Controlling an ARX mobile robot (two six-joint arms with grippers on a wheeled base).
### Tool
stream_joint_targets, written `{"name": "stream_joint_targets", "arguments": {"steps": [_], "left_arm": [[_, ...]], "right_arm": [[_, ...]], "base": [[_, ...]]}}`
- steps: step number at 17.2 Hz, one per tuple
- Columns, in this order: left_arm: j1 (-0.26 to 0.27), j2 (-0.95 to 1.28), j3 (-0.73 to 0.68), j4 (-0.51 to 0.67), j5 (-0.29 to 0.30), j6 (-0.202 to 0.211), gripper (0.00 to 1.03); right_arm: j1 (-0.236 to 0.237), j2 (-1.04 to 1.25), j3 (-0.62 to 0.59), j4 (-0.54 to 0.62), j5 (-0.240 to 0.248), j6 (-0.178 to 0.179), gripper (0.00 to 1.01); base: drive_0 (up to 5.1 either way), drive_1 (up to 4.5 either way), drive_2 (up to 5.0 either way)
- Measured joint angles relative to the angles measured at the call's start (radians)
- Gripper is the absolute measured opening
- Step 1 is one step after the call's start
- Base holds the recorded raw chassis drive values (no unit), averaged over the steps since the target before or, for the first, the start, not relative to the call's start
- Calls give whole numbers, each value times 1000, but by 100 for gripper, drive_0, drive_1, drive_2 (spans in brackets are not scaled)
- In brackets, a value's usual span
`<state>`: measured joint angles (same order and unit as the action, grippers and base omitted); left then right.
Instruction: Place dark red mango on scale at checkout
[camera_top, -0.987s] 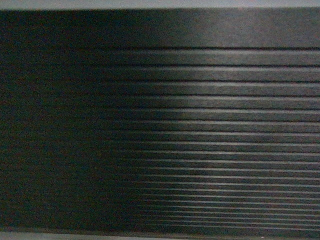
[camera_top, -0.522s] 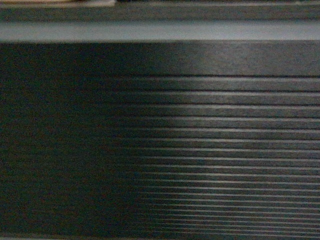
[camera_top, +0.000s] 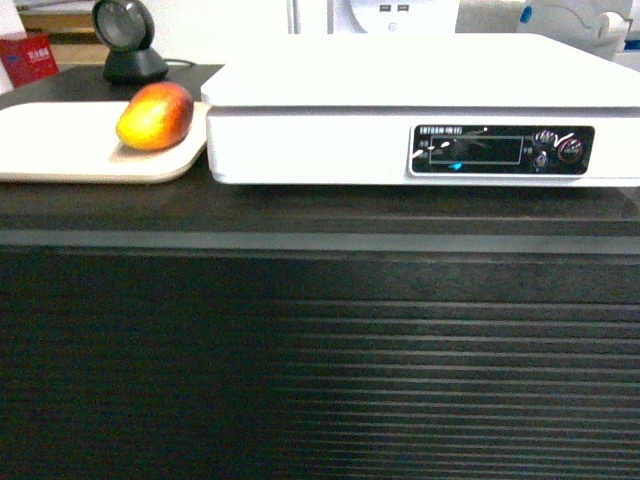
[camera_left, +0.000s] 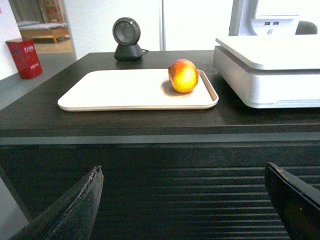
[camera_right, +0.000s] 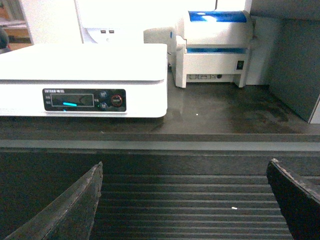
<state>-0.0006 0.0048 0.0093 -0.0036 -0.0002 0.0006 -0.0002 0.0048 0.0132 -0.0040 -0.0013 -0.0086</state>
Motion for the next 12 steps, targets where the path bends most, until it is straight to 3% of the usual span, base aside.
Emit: {"name": "stream_joint_targets", "arguments": {"steps": [12], "left_arm": [[0, 0, 0, 0, 0, 0, 98]], "right_arm": [[0, 0, 0, 1, 1, 1, 98]], "base": [[0, 0, 0]]}}
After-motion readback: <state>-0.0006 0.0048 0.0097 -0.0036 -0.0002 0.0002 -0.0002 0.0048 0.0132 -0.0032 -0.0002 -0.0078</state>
